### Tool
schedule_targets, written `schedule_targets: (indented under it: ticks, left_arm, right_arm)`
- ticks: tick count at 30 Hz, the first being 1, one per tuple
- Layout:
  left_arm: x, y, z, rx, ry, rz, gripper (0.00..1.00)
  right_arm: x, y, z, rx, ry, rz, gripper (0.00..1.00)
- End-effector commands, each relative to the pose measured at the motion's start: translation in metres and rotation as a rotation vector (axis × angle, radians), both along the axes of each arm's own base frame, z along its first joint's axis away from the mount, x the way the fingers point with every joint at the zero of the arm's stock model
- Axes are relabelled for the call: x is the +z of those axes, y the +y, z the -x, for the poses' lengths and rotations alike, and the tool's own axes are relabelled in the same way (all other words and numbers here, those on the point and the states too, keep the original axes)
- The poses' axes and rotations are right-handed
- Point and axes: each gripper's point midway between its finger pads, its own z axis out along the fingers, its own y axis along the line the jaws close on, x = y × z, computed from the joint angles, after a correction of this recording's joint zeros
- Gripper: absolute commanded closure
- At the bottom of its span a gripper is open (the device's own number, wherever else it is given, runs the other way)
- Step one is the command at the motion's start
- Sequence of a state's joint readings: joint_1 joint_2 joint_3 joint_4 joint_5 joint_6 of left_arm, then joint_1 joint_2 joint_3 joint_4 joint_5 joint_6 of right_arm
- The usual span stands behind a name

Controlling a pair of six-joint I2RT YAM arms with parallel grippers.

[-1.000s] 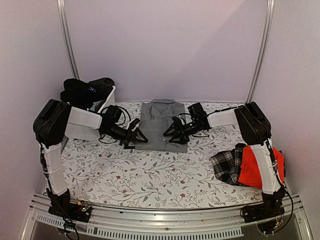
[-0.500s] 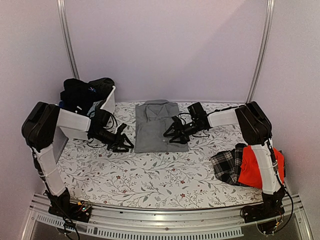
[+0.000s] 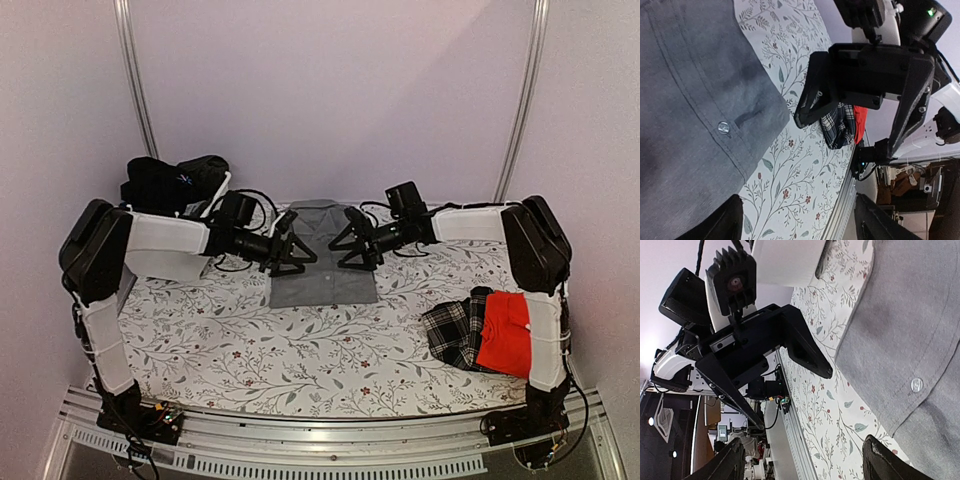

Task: Fold and stack the mixed laundry pile
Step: Adjust the 2/3-rectangle-folded shirt at the center of the board.

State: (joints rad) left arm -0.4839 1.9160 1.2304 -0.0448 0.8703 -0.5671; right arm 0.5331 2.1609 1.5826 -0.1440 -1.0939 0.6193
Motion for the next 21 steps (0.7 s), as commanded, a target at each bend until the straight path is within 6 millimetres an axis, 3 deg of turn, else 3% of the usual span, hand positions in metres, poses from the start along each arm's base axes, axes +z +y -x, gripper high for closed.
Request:
schedule_targets:
  ticks: [1,3,5,9,14,15,18,21]
  left_arm:
    - [-0.016,-0.036,0.011,-0.042,0.103,0.090,0.18]
    - [-0.038,-0.039,0.016,-0.037,0.152,0.075,0.13]
    - [-0.064,-0.033,0.019,-0.006,0.221,0.048,0.10]
    - [-0.107,-0.008,0.031,0.081,0.326,-0.033,0.02]
    - [-0.130,0.035,0.047,0.175,0.401,-0.125,0.00]
    - [-0.125,0.040,0.048,0.178,0.396,-0.118,0.00]
    - [-0.093,0.040,0.047,0.129,0.286,-0.103,0.00]
    - [-0.038,0.025,0.031,0.058,0.128,-0.033,0.00]
  right_arm:
    - [-0.037,0.002,0.015,0.009,0.171,-0.023,0.20]
    - [-0.054,0.003,0.012,-0.002,0.215,-0.011,0.19]
    - [-0.086,0.002,0.013,-0.015,0.282,0.027,0.19]
    - [-0.139,-0.019,0.027,-0.069,0.399,0.136,0.18]
    - [-0.162,-0.048,0.057,-0.106,0.471,0.232,0.17]
    - [-0.162,-0.051,0.062,-0.096,0.471,0.240,0.17]
    - [-0.126,-0.047,0.060,-0.060,0.378,0.192,0.18]
    - [-0.049,-0.037,0.035,-0.017,0.167,0.073,0.18]
